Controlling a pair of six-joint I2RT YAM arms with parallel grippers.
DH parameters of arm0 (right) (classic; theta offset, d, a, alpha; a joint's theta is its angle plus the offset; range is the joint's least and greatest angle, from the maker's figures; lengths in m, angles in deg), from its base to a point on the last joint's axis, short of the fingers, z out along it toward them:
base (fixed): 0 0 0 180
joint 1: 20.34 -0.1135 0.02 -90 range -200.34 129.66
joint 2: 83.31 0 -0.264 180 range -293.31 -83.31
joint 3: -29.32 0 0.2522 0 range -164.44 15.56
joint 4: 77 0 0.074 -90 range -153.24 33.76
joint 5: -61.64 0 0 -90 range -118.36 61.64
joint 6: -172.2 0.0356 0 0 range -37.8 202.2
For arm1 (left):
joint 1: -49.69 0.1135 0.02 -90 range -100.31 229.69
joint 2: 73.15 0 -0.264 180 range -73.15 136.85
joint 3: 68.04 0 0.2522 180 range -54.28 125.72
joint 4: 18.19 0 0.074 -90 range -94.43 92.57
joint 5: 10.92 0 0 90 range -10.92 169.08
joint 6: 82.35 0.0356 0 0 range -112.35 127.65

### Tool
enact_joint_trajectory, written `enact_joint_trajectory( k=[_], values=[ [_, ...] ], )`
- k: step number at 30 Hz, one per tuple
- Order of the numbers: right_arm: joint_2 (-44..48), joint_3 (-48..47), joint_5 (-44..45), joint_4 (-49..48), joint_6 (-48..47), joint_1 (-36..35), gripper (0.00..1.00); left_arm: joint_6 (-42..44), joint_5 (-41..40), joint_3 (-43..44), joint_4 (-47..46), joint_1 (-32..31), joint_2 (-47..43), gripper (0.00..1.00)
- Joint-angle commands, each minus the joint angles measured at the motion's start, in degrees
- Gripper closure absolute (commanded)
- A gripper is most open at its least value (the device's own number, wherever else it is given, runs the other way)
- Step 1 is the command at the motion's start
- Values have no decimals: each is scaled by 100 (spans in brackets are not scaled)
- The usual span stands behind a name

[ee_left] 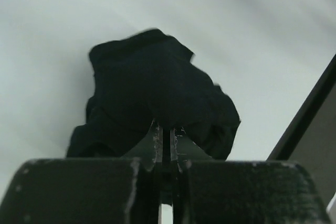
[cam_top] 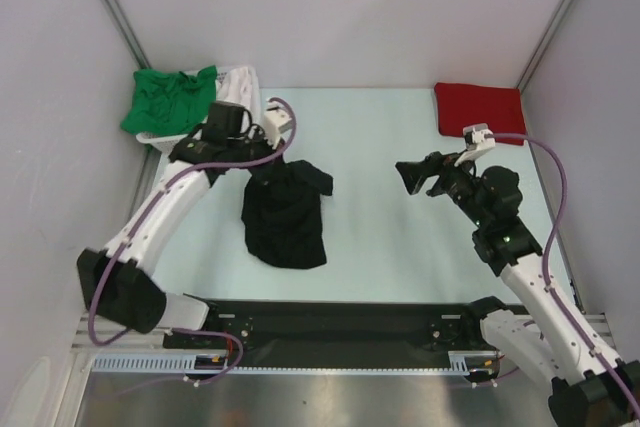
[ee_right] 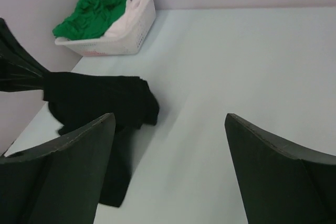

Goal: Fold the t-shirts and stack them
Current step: Move the tshirt to the center of the board, then flatten the tshirt out

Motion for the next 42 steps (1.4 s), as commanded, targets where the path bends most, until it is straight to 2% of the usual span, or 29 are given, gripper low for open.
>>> enact_joint_trajectory(
  k=[1, 2, 3, 5, 7, 8, 12, 17, 19, 21, 23, 26, 30, 33, 36, 37, 39, 40, 41, 42],
  values=[
    [-409, 39, 237, 30, 348, -221, 10, 392, -161, 69, -970, -213, 338, 91],
    [-515, 48, 308, 47, 392, -309, 13, 410, -223, 130, -1005, -213, 531, 64],
    [-621, 39, 396, 48, 419, -405, 14, 436, -328, 218, -953, -213, 916, 45],
    [-980, 13, 651, 4, 471, -790, 17, 463, -636, 482, -822, -169, 1165, 25],
    [-1253, -13, 983, -58, 524, -1108, 19, 402, -620, 396, -847, -73, 1079, 15],
    [-1524, -48, 1107, -101, 577, -1405, 21, 367, -515, 299, -978, 85, 965, 1],
    [-2332, -162, 1319, -251, 927, -2039, 23, 234, -627, -325, -1085, 683, 254, 0],
    [-3292, -505, 1311, -14, 1456, -2532, 32, 761, -1067, -1572, -664, 1131, -475, 0],
    [-3643, -680, 1196, 56, 1291, -3065, 27, 840, -1094, -2054, -575, 1272, -670, 0],
    [-3899, -839, 1249, 205, 1079, -3463, 11, 832, -1085, -2328, -539, 1553, -907, 0],
    [-4329, -1111, 1521, 529, 789, -3877, 0, 771, -1094, -2619, -566, 1764, -1057, 0],
    [-4936, -1603, 1784, 1003, 421, -4228, 0, 700, -1173, -2795, -548, 2081, -1145, 0],
    [-5613, -2298, 2513, 1743, 147, -4405, 2, 621, -1146, -2822, -461, 2125, -1303, 0],
    [-5947, -2623, 2725, 1998, 41, -4414, 14, 621, -1111, -2822, -452, 2143, -1365, 0],
    [-6097, -2869, 3024, 2183, -20, -4414, 34, 630, -1138, -2804, -460, 2152, -1339, 0],
    [-6097, -2896, 3042, 2201, -29, -4414, 50, 621, -1146, -2787, -443, 2152, -1313, 0],
    [-6063, -2896, 3173, 2227, -47, -4423, 67, 621, -1129, -2769, -443, 2160, -1312, 0],
    [-6019, -2896, 3226, 2271, -64, -4414, 84, 630, -1111, -2761, -425, 2152, -1312, 0],
    [-5975, -2914, 3253, 2297, -82, -4405, 94, 647, -1111, -2760, -408, 2160, -1321, 0],
    [-5896, -2940, 3270, 2332, -117, -4397, 100, 647, -1094, -2752, -416, 2160, -1321, 0]
  ],
)
